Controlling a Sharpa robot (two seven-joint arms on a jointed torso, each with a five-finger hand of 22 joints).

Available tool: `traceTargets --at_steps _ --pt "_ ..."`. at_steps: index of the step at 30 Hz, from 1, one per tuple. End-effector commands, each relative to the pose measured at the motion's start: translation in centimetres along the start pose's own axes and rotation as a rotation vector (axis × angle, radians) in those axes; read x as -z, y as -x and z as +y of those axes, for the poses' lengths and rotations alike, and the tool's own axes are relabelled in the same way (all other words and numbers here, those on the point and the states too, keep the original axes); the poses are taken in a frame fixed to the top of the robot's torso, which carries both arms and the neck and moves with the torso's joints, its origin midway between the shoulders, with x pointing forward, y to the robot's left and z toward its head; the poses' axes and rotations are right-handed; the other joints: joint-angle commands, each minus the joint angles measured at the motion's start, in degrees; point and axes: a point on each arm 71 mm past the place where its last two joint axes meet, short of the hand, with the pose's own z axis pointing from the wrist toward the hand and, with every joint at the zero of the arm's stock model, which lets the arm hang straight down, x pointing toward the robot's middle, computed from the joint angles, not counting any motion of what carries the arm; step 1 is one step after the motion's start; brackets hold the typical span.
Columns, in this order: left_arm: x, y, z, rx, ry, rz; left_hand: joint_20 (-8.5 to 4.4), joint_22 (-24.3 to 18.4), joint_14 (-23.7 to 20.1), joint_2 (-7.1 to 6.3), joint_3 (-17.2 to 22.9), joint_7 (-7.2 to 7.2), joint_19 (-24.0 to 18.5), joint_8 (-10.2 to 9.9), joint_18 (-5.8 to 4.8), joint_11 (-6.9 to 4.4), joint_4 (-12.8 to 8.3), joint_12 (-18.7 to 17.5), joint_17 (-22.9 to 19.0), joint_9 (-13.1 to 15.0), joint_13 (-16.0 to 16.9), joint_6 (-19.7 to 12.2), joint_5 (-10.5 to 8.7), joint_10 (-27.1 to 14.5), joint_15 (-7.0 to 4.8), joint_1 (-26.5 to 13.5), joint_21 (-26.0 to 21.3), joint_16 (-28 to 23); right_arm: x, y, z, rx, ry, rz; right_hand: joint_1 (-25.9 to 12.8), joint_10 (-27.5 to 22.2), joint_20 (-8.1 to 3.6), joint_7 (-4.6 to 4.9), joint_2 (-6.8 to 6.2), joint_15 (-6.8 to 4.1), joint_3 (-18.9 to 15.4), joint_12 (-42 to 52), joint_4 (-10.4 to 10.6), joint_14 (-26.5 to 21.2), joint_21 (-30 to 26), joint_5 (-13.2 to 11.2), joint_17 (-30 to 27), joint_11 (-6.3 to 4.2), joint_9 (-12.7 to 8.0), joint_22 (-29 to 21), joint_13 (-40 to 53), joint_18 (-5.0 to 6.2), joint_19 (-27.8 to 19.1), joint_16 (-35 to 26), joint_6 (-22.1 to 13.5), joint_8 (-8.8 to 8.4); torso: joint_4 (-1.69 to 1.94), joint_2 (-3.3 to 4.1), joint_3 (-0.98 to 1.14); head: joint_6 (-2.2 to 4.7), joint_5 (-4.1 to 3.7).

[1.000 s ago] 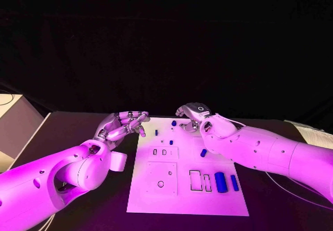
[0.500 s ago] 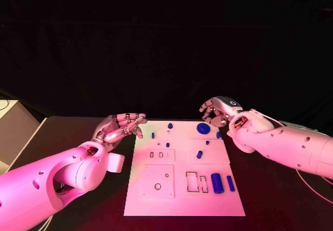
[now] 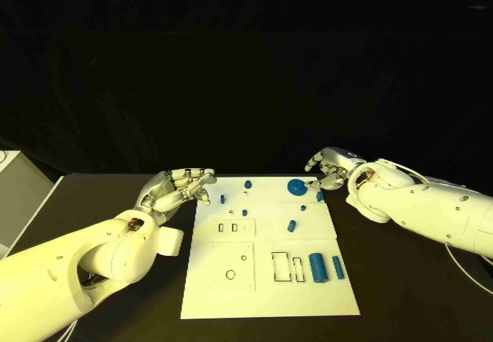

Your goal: Assemble the parts on the task board

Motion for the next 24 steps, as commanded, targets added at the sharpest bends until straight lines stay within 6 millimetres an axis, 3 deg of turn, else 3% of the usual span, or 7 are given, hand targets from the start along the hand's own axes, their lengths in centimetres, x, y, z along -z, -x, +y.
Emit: traceTargets --at_steps 1,8,24 --pt "0.0 -0.2 0.0 0.004 -0.007 0.014 0.04 0.07 -0.17 -0.43 0.27 -0.15 -0.54 0.24 0.82 -0.03 0.08 0.18 0.06 0.02 0.06 0.31 -0.18 0.31 -0.22 0.00 0.28 0.22 -0.2 -0.9 -0.2 0.008 -0.051 0.081 0.49 6.00 0.49 0.12 0.55 0.59 -2.00 0.11 0.89 5.43 0.45 0.04 12.43 0.37 0.04 12.63 15.04 -0.61 4.71 0.29 -0.61 -0.28 0.24 0.26 0.20 -0.01 -0.15" --pt "0.0 -0.2 0.1 0.004 -0.009 0.011 0.03 0.10 -0.16 -0.43 0.31 -0.13 -0.57 0.25 0.82 -0.02 0.11 0.18 0.07 0.02 0.05 0.33 -0.18 0.30 -0.22 -0.06 0.34 0.28 -0.6 -1.7 0.1 0.003 -0.079 0.105 1.60 6.00 0.71 0.27 1.20 0.81 -4.06 0.11 2.32 5.73 2.16 0.57 13.87 0.55 0.13 14.80 15.04 -1.17 5.86 0.67 -0.81 -0.06 0.48 0.51 0.19 -0.25 -0.32" --pt "0.0 -0.3 0.1 0.004 -0.005 0.011 0.02 0.14 -0.15 -0.42 0.37 -0.11 -0.60 0.25 0.82 -0.01 0.12 0.17 0.08 0.02 0.04 0.33 -0.18 0.29 -0.22 -0.10 0.41 0.33 -1.2 -2.5 0.5 0.000 -0.092 0.103 2.53 6.00 0.76 0.14 2.07 0.79 -4.12 0.11 3.21 5.77 2.35 0.84 14.05 0.47 0.35 15.05 15.04 -1.24 6.00 0.72 -0.08 0.55 0.45 0.44 0.14 -0.61 -0.24"
